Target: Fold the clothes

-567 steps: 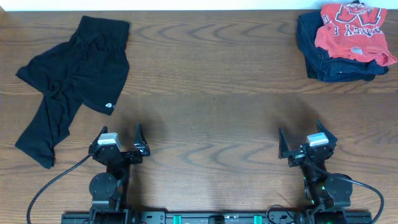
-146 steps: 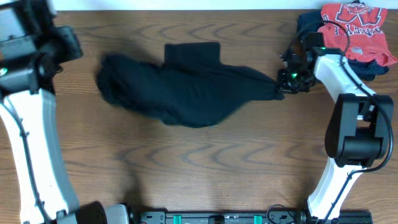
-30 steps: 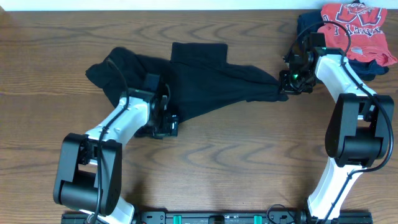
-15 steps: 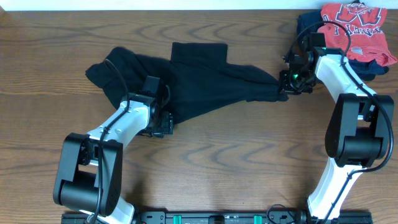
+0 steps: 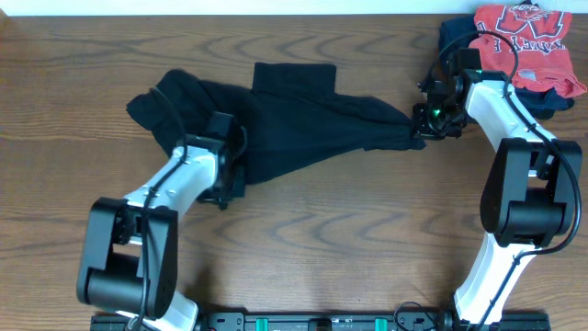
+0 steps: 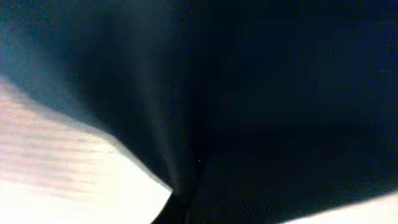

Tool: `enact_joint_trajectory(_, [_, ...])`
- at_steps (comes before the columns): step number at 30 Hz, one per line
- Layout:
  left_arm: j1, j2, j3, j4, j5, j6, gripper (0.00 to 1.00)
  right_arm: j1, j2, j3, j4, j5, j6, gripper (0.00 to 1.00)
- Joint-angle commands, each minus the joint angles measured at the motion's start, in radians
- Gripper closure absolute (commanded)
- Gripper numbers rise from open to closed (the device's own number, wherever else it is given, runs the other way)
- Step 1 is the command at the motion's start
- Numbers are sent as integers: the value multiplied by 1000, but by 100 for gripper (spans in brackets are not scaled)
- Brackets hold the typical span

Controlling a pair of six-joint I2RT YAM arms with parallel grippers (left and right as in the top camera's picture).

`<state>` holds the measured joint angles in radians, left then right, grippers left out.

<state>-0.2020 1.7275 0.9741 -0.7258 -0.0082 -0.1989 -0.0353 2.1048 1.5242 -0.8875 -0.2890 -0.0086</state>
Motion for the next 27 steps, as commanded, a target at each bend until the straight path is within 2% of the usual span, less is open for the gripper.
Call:
enact_joint_trajectory(1, [61,-102,114,-105,-56,-18,94,1,-50,53,-29,-65,-24,99])
enact_joint_trajectory(4, [125,-200,228,-227,-101,-21,94,2,-122,144,-85,-79,-23,99])
enact_joint_trajectory(7, [188,-301,327,-261,-106,-21,94,3,-188,230,-124,-74,-24,99])
enact_joint_trajectory(17, [319,-539,562,-212,-193,13,94,-6,-351,515,-267,13,-26,99])
enact_joint_trajectory(27, [323,-646,765,-231,-191,14,94,-35,-493,701,-406,21,-43,99])
